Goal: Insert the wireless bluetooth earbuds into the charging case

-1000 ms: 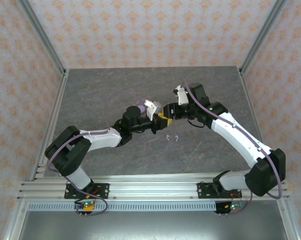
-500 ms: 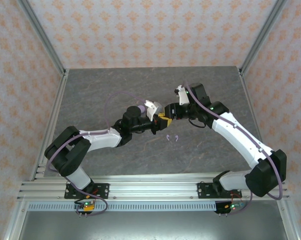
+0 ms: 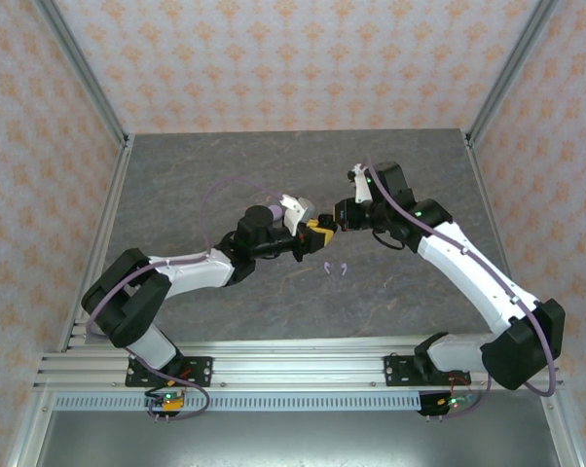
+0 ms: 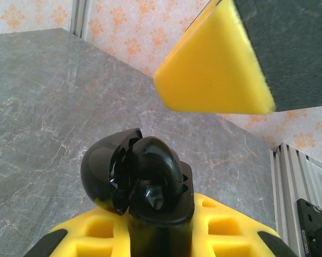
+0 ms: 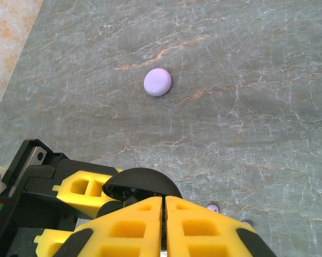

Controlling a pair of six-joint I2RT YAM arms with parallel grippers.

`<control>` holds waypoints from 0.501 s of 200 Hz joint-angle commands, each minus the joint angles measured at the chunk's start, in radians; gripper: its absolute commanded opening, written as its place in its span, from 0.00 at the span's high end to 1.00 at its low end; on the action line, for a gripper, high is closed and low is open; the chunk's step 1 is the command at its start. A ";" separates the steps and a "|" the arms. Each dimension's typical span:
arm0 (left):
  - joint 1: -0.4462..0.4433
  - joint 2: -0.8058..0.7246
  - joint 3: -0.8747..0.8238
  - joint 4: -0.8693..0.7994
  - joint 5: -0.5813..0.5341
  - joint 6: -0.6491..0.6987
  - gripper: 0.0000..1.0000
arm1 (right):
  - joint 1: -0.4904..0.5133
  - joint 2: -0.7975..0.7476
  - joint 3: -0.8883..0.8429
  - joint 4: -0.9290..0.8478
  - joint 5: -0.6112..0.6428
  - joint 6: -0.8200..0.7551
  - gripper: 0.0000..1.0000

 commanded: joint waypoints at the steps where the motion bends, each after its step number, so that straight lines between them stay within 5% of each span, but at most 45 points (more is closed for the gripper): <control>1: -0.008 -0.035 0.005 0.007 -0.006 0.028 0.81 | 0.004 0.004 0.031 -0.023 0.015 -0.003 0.91; 100: -0.016 -0.032 0.019 -0.013 0.037 0.049 0.81 | 0.004 0.056 0.052 -0.040 -0.068 -0.018 0.90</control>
